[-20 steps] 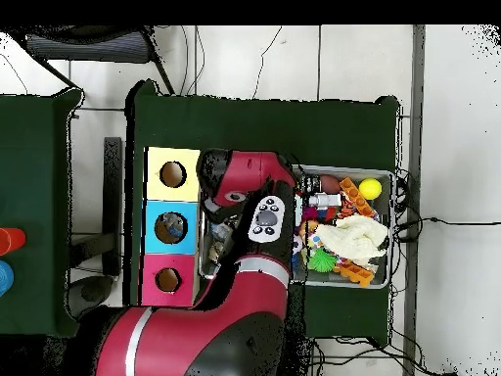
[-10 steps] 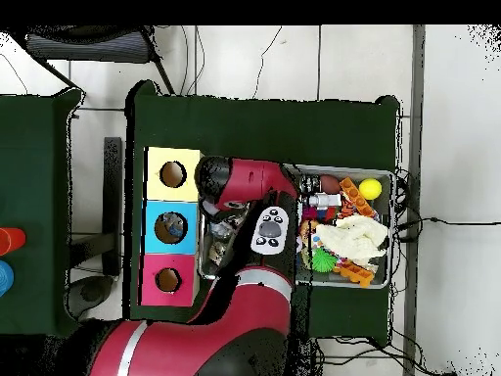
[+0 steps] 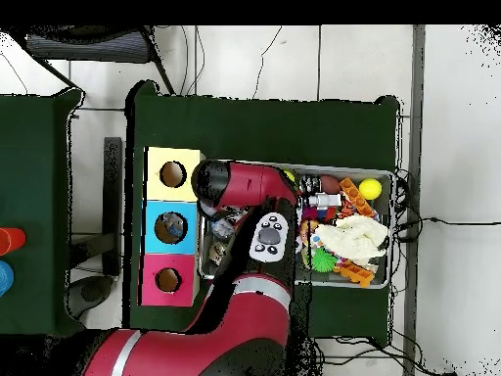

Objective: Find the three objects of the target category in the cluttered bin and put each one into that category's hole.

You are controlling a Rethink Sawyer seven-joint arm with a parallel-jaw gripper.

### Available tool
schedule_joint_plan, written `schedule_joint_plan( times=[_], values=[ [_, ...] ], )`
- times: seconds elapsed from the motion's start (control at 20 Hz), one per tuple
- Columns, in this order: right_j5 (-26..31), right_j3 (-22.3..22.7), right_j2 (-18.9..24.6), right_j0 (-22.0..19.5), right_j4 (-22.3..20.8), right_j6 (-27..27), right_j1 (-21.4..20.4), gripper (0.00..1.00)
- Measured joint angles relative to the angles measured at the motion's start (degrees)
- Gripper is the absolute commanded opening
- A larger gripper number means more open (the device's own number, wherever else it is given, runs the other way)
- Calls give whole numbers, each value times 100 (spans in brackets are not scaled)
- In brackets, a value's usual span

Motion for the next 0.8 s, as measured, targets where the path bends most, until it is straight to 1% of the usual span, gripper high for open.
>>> schedule_joint_plan(
  times=[0.55, 0.8],
  values=[
    [0, 230, 2, 186, 34, 0, 7, 100],
    [-1, 233, 1, 189, 113, 0, 117, 100]
  ],
)
